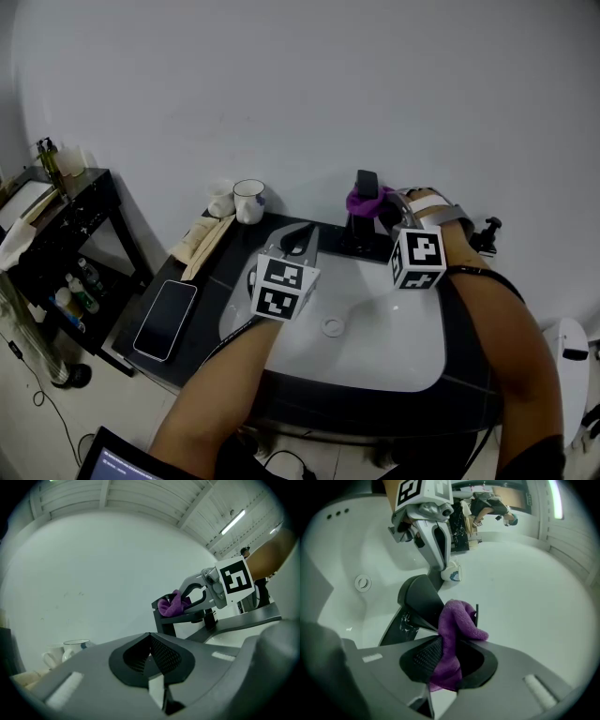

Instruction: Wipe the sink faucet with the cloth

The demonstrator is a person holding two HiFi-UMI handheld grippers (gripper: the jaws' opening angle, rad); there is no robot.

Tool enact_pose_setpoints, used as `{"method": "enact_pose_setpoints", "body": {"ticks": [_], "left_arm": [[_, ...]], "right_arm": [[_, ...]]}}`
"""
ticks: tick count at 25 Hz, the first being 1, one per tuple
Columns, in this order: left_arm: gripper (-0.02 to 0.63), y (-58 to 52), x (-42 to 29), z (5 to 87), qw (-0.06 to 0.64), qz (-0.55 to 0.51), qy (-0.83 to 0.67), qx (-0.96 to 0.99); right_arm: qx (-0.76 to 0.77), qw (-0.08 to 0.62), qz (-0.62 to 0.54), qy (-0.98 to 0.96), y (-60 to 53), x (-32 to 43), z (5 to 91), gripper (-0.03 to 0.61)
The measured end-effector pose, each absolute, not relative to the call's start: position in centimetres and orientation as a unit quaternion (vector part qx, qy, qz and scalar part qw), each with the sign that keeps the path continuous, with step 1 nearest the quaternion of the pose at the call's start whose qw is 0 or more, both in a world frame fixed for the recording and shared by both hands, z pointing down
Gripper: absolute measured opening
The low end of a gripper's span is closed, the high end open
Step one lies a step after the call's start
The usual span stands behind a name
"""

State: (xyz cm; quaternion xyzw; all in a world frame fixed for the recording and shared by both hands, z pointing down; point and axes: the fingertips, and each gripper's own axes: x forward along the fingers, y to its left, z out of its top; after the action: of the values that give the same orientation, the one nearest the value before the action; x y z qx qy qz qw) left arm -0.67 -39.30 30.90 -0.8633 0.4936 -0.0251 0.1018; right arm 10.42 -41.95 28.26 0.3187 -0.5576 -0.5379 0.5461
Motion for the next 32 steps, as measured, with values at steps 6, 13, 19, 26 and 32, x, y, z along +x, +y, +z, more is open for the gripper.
{"method": "enact_pose_setpoints", "body": {"ticks": [6, 13, 19, 26, 32], "left_arm": [[0.017, -39.6, -0.5, 31.0, 0.105, -0.028, 0.494, -0.863], [0.018, -39.4, -0.7, 30.9, 0.109, -0.034, 0.497, -0.860], [0.017, -39.2, -1.2, 31.1, 0.106, -0.037, 0.503, -0.857], [0.018, -38.2, -1.9, 30.9, 0.083, -0.027, 0.509, -0.856], [0.018, -38.2, -1.9, 31.0, 0.075, -0.023, 0.506, -0.859]], "right_arm": [[0.314, 0.547, -0.533, -0.563, -41.5, 10.3, 28.5, 0.084], [0.283, 0.547, -0.549, -0.566, -38.4, 9.9, 28.9, 0.078], [0.247, 0.544, -0.585, -0.548, -33.6, 9.4, 28.8, 0.077], [0.217, 0.537, -0.600, -0.552, -29.0, 8.5, 30.5, 0.078], [0.232, 0.549, -0.550, -0.586, -31.1, 9.6, 35.3, 0.078]]}}
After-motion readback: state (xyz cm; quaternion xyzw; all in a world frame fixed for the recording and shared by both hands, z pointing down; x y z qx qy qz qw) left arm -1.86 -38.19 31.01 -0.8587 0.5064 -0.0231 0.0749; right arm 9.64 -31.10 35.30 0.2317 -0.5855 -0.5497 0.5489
